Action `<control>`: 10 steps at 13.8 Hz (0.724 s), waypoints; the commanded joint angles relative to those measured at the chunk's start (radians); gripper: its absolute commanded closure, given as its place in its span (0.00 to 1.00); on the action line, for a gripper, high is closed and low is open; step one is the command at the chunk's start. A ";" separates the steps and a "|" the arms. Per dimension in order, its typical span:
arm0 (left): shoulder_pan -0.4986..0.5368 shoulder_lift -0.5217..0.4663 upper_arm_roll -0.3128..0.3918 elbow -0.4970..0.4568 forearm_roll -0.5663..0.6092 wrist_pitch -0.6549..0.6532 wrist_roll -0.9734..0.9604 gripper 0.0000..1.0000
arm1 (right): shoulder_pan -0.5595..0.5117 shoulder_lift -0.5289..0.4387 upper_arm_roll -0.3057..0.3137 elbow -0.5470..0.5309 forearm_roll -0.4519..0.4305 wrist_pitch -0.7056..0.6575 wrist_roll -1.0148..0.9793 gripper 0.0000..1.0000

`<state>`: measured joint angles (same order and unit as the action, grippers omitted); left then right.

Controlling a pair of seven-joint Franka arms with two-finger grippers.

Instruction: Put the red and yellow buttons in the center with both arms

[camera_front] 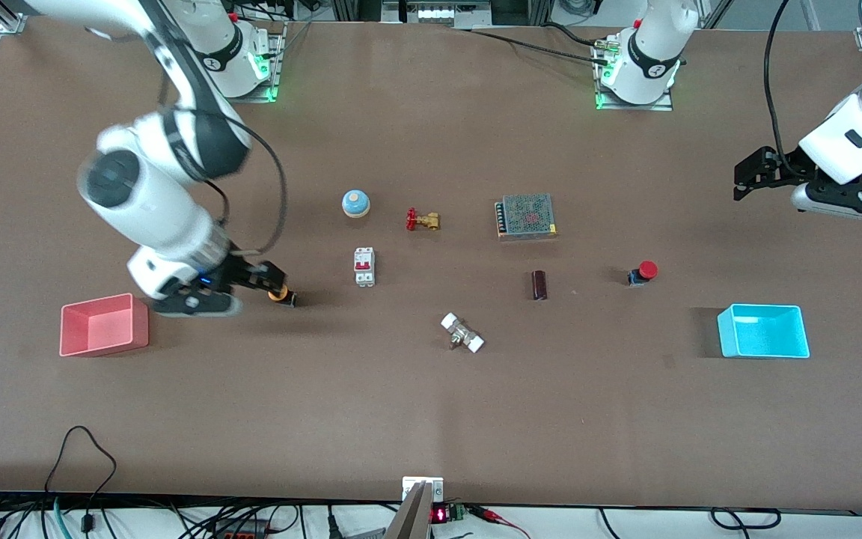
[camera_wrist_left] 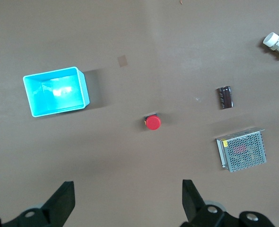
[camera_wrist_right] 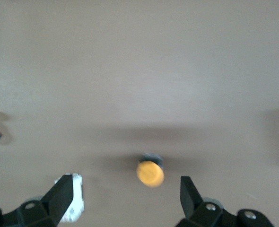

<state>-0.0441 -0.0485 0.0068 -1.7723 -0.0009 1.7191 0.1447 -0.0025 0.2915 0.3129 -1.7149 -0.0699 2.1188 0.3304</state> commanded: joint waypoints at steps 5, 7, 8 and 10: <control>-0.013 0.002 -0.001 0.022 0.018 -0.035 -0.013 0.00 | -0.048 -0.184 -0.184 0.173 -0.002 -0.474 -0.215 0.00; -0.013 0.002 -0.002 0.022 0.018 -0.036 -0.019 0.00 | -0.047 -0.184 -0.239 0.213 0.010 -0.529 -0.249 0.00; -0.013 0.002 -0.002 0.020 0.018 -0.038 -0.030 0.00 | -0.045 -0.183 -0.245 0.215 0.013 -0.533 -0.252 0.00; -0.013 0.001 -0.011 0.022 0.018 -0.053 -0.039 0.00 | -0.022 -0.178 -0.245 0.206 0.013 -0.533 -0.251 0.00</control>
<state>-0.0467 -0.0486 0.0001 -1.7712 -0.0009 1.6989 0.1259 -0.0542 0.0956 0.0710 -1.5273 -0.0673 1.6102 0.0834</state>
